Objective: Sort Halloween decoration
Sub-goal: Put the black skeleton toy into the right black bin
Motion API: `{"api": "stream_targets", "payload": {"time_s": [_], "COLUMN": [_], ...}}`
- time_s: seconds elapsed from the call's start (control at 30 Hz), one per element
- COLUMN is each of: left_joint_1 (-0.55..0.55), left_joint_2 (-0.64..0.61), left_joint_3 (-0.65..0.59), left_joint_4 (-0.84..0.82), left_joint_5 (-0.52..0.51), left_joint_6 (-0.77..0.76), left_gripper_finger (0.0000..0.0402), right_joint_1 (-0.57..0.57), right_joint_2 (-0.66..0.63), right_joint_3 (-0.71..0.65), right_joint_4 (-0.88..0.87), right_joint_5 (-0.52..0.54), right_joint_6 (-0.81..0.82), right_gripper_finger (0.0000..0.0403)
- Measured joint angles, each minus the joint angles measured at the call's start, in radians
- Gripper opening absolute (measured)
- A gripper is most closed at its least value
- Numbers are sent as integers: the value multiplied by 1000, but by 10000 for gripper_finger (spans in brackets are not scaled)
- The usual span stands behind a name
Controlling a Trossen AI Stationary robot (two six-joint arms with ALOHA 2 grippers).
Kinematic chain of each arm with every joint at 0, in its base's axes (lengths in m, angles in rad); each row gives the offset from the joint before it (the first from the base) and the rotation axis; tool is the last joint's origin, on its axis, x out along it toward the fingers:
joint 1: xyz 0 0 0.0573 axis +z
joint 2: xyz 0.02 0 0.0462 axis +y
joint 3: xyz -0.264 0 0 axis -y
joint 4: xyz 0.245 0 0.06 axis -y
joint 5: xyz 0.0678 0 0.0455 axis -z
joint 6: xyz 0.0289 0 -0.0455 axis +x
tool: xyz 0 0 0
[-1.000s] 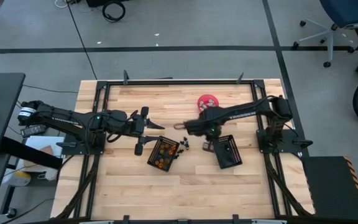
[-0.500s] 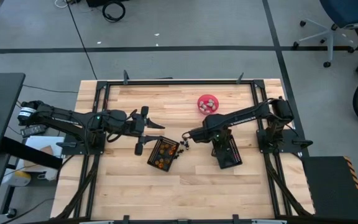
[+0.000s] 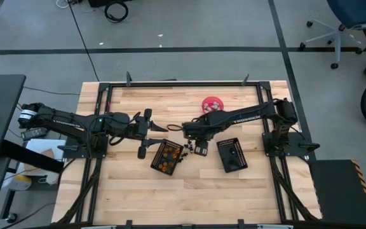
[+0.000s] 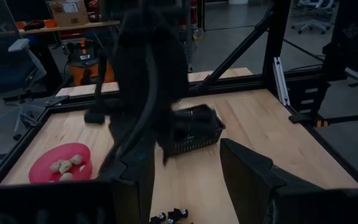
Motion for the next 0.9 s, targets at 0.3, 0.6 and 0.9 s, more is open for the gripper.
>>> {"api": "stream_targets", "payload": {"time_s": [0.3,0.6,0.9], "left_joint_1": [0,6,7], "left_joint_2": [0,-1,0], "left_joint_3": [0,0,0], "left_joint_4": [-10,-20,-28], "left_joint_5": [0,-1,-1], "left_joint_6": [1,2,1], "left_gripper_finger": [155,155,155], "right_joint_1": [-13,-9,-14], "right_joint_2": [77,161,191], "right_joint_3": [-67,-68,-116], "right_joint_4": [279,365,450], "right_joint_5": [-22,-19,11], "right_joint_6": [-80,-90,-71], "right_gripper_finger": [195,252,277]}}
